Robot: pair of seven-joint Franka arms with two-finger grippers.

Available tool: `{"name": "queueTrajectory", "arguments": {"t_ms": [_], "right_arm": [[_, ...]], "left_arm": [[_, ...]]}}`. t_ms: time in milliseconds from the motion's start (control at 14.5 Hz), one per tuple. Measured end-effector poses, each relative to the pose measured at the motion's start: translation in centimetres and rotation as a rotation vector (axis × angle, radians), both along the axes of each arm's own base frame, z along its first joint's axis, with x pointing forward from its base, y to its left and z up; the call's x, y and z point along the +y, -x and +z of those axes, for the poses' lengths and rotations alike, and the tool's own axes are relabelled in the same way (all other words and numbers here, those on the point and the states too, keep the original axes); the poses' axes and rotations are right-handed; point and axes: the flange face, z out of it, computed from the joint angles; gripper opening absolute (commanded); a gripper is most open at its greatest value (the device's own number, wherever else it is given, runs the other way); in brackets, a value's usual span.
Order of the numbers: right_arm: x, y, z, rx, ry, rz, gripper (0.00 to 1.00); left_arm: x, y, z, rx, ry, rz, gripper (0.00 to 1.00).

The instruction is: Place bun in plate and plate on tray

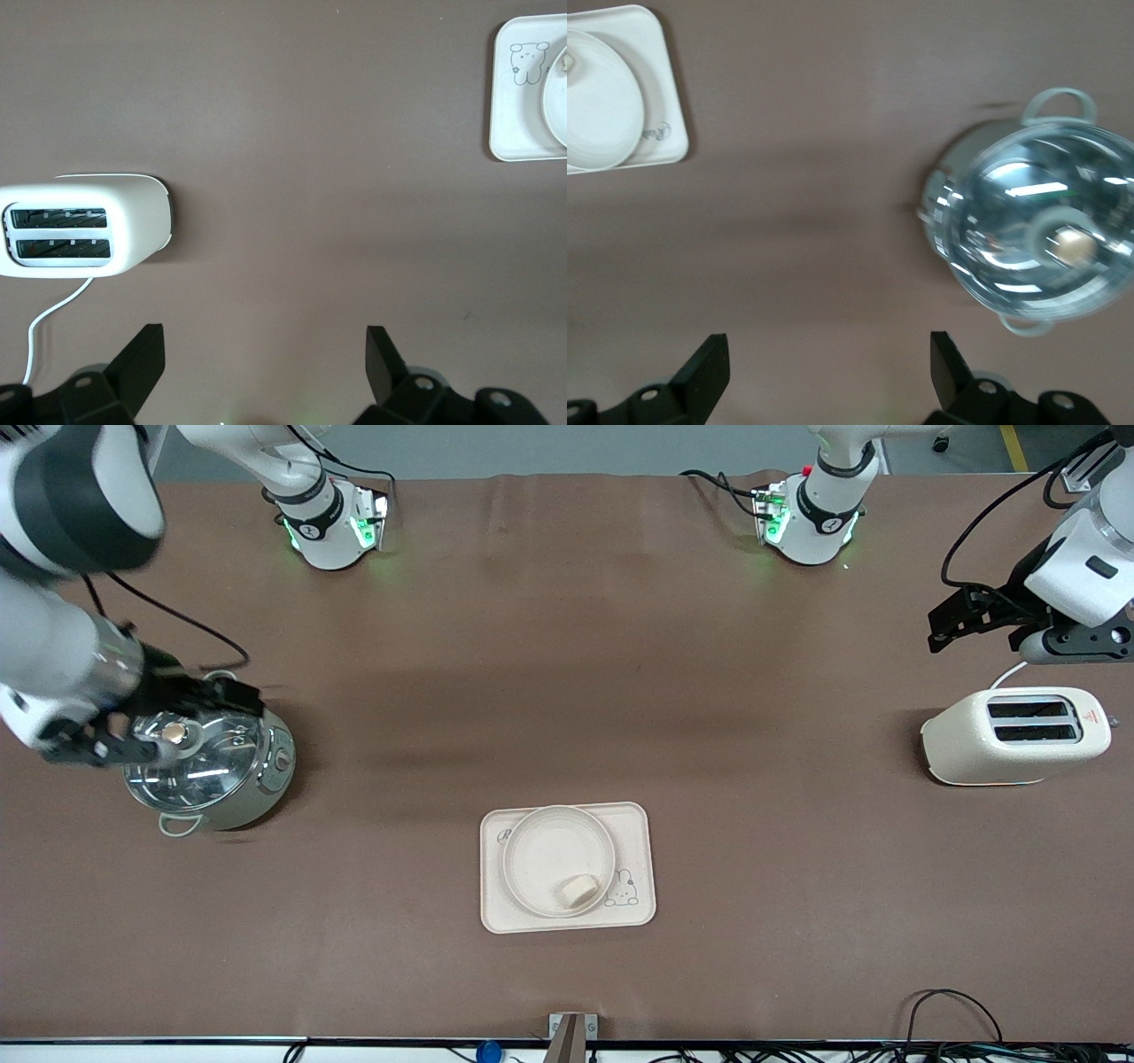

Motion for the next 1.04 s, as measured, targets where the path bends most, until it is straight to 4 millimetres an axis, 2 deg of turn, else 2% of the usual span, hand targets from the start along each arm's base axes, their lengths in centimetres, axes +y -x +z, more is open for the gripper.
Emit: {"name": "queueTrajectory", "arguments": {"t_ms": [138, 277, 415, 553, 692, 830, 1038], "right_arm": [[-2.6, 2.1, 3.2, -0.031, 0.019, -0.032, 1.0], [-5.2, 3.5, 5.3, -0.066, 0.04, -0.063, 1.0], [-6.7, 4.9, 7.2, -0.101, 0.073, -0.078, 1.0], [-7.3, 6.6, 8.9, -0.133, 0.118, -0.059, 1.0], [-8.0, 7.5, 9.4, -0.141, 0.128, -0.035, 1.0], [-8.8, 7.6, 9.0, -0.137, 0.126, -0.031, 1.0], [-8.9, 7.5, 8.5, -0.131, 0.121, -0.028, 1.0]], "left_arm": [[0.0, 0.0, 0.0, 0.0, 0.0, -0.001, 1.0], [-0.1, 0.0, 0.0, 0.0, 0.0, -0.002, 1.0], [-0.2, 0.0, 0.1, -0.003, 0.0, -0.004, 1.0], [-0.3, 0.0, 0.8, -0.017, 0.002, -0.005, 1.0], [-0.3, 0.0, 1.5, -0.032, 0.004, -0.005, 1.0], [-0.3, 0.0, 1.7, -0.036, 0.004, -0.005, 1.0], [-0.4, 0.0, 1.7, -0.035, 0.004, -0.007, 1.0]]}}
